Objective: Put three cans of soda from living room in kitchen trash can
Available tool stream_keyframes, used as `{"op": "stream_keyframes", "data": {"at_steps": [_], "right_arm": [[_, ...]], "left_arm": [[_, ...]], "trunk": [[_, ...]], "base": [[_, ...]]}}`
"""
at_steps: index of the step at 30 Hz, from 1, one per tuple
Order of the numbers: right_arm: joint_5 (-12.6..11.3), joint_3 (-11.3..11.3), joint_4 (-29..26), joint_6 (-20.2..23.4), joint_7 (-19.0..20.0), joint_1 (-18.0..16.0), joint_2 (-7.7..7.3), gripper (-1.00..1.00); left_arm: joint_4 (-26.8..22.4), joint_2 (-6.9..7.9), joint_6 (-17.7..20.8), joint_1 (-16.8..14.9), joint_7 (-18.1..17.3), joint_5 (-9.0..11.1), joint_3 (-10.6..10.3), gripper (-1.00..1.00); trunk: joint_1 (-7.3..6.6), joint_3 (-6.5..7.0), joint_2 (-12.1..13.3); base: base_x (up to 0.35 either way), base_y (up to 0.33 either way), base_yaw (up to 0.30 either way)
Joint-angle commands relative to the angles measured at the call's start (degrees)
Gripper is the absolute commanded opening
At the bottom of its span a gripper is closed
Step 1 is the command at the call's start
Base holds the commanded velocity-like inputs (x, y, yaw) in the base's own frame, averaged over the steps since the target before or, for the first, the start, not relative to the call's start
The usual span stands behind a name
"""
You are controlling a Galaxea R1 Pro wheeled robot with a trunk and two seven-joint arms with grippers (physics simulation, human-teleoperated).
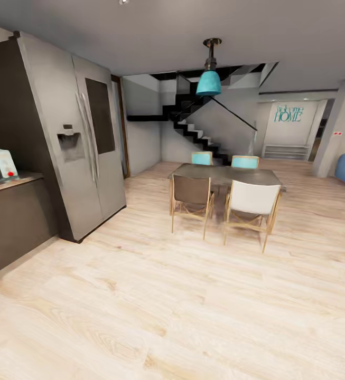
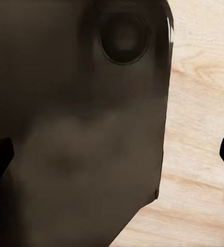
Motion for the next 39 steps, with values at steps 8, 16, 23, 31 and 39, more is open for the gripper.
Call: {"op": "stream_keyframes", "data": {"at_steps": [8, 16, 23, 31, 39], "right_arm": [[0.2, 0.1, -0.3, -0.2, -0.8, -0.1, 0.14, 1.00], [0.2, 0.1, -0.3, -0.2, -0.8, -0.1, 0.14, 1.00], [0.2, 0.1, -0.3, -0.2, -0.8, -0.1, 0.14, 1.00], [0.2, 0.5, -1.9, -1.8, 0.5, -1.7, -1.49, 1.00], [0.2, 0.6, -4.5, -4.4, 3.1, -4.4, -4.06, 1.00]], "left_arm": [[0.1, -0.23, -0.1, 0.0, -0.7, -0.1, 0.1, 1.00], [0.1, -0.23, -0.1, 0.0, -0.7, -0.1, 0.1, 1.00], [0.1, -0.23, -0.1, 0.0, -0.7, -0.1, 0.1, 1.00], [-1.5, 0.54, -1.7, -1.1, -0.6, 0.1, 0.3, 1.00], [-4.1, 0.89, -4.3, -1.2, -0.7, 0.2, 0.3, 1.00]], "trunk": [[0.00, 0.00, 0.0], [0.00, 0.00, 0.0], [0.00, 0.00, 0.0], [0.00, 0.00, 0.0], [0.00, 0.00, 0.0]], "base": [[0.000, 0.000, 0.000], [0.000, 0.000, 0.000], [0.000, 0.000, 0.000], [0.000, 0.000, 0.000], [0.000, 0.000, 0.000]]}}
